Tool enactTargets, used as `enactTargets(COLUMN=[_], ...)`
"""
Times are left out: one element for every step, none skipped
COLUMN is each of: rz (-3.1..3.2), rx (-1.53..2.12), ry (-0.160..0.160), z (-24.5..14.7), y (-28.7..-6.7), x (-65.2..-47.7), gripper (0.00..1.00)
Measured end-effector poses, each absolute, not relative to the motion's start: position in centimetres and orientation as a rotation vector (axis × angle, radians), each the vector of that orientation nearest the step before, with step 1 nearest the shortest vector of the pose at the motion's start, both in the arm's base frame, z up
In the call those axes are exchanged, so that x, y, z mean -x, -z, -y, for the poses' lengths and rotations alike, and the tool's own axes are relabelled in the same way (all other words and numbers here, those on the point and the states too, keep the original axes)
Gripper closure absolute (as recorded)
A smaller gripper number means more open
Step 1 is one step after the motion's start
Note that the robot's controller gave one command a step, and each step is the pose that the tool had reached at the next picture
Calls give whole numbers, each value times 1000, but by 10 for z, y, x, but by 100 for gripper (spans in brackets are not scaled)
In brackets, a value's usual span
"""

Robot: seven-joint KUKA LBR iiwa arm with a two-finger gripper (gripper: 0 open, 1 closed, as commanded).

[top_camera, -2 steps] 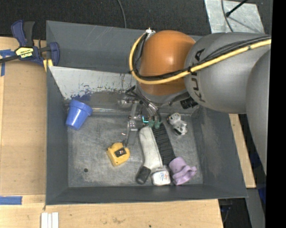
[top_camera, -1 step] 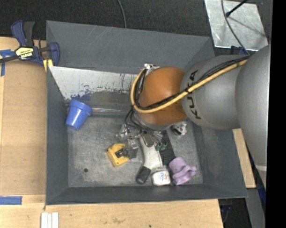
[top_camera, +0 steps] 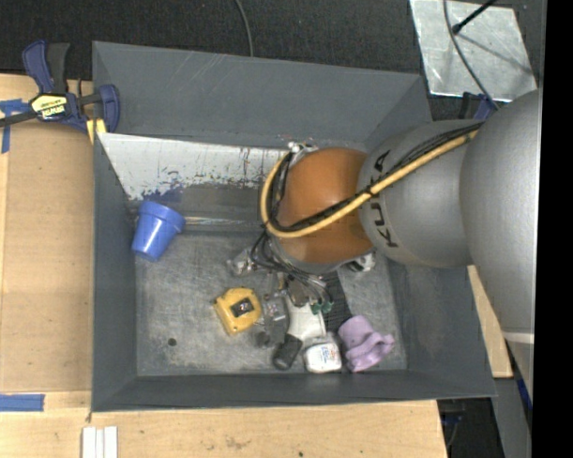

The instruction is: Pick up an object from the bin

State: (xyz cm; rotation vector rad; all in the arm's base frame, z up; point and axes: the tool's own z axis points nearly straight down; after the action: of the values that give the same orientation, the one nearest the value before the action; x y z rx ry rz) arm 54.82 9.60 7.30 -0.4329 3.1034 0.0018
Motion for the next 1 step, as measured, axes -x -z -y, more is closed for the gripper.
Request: enactTargets(rz=[-3095], rx=[428], ry=[-4], z=[-96], y=[-75], x=[-551], gripper=[100])
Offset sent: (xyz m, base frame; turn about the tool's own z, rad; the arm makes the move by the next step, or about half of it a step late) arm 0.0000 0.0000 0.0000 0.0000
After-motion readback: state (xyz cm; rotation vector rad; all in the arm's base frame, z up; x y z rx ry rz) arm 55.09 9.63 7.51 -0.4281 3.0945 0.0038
